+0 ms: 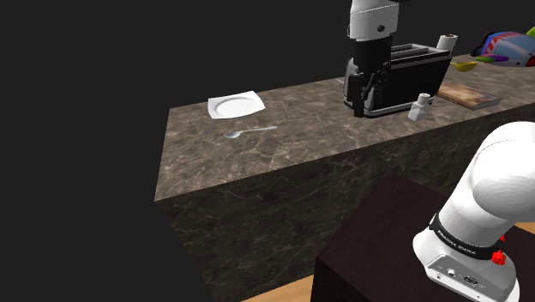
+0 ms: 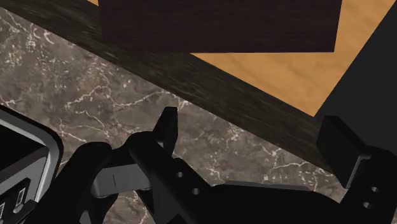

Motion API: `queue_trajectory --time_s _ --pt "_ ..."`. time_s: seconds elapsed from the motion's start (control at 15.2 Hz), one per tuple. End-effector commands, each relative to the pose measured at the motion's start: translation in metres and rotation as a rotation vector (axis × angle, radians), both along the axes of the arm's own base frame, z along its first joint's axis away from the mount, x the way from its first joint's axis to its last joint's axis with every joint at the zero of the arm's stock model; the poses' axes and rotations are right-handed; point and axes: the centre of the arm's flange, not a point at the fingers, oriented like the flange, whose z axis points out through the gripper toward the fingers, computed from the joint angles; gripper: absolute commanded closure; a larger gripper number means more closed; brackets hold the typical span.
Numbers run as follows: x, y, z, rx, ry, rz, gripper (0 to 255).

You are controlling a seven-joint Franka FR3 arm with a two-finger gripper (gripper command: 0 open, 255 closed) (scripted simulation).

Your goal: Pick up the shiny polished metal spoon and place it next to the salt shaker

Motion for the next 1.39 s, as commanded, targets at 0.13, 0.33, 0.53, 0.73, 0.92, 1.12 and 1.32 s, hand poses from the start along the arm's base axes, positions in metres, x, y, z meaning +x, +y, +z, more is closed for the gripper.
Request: queue_trajectory --time_s 0.13,0.33,0.53,0.73,0.92,1.12,1.32 --pt "0.025 -0.001 -0.007 -0.008 0.000 0.062 0" --pt "0.063 0.001 -0.017 -0.021 0.000 0.156 0" --pt "0.100 0.006 -0.028 -0.034 0.001 0.249 0" --pt "0.137 0.014 -0.038 -0.047 0.001 0.343 0" --pt "0.173 0.026 -0.049 -0.059 0.001 0.436 0" --pt "0.207 0.041 -0.060 -0.072 0.001 0.529 0" --pt "0.240 0.058 -0.071 -0.085 0.002 0.623 0"
